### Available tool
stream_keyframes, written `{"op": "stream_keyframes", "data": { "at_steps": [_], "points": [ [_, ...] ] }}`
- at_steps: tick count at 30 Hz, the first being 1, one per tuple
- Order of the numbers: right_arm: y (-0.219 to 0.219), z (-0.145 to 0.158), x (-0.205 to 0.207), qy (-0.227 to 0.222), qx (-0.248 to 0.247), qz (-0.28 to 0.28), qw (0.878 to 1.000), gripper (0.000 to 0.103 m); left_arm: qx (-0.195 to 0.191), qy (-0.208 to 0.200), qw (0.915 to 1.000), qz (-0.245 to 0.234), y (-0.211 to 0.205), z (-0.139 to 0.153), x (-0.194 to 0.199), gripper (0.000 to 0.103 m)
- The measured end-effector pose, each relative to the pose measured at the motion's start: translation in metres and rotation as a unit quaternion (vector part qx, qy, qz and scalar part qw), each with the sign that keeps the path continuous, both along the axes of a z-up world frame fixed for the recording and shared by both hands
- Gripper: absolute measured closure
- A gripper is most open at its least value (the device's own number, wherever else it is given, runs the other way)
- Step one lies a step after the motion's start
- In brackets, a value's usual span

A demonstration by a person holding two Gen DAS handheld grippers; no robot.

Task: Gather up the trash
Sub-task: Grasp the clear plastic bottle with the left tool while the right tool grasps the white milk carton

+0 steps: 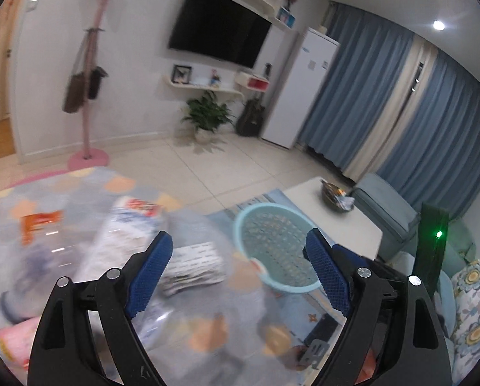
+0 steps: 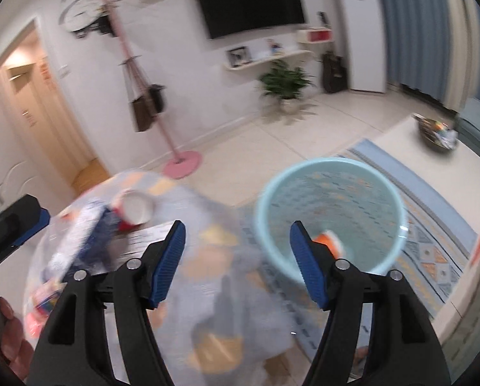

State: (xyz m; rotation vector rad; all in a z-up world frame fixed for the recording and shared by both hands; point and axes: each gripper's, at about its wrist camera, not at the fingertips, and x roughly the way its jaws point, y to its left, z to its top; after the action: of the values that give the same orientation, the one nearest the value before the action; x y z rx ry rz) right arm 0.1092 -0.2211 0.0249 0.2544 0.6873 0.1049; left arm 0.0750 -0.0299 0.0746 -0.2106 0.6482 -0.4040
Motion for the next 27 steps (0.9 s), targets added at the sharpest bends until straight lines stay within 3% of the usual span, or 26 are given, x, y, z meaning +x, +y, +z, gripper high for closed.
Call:
{"op": "stream_keyframes", "data": {
  "at_steps": [3, 8, 11, 19, 23, 27],
  "points": [
    [0.032, 0.008, -0.005, -0.012, -0.004, 0.037, 0.999, 0.025, 0.012, -0.004, 0.9994, 0.031, 0.035, 0.000, -0.016, 0.019],
    [0.082, 0.017, -0.010, -0.020, -0.015, 0.089, 0.996, 0.024, 0.038, -0.002, 0.9959, 0.082, 0.098, -0.004, -0.030, 0.019],
    [0.108, 0.020, -0.010, -0.016, -0.014, 0.114, 0.993, 0.024, 0.046, 0.008, 0.9949, 0.089, 0.134, -0.008, -0.027, 0.019],
    [0.157, 0.021, 0.002, 0.006, -0.023, 0.115, 0.993, 0.024, 0.066, 0.037, 0.9958, 0.051, 0.185, -0.044, -0.006, 0.019],
    [0.168, 0.015, 0.013, 0.023, -0.012, 0.112, 0.993, 0.025, 0.060, 0.067, 0.9959, -0.005, 0.185, -0.062, 0.017, 0.019],
    [0.169, 0.008, 0.027, 0.040, -0.001, 0.101, 0.994, 0.025, 0.099, 0.083, 0.9909, -0.040, 0.171, -0.077, 0.034, 0.019]
  ]
}}
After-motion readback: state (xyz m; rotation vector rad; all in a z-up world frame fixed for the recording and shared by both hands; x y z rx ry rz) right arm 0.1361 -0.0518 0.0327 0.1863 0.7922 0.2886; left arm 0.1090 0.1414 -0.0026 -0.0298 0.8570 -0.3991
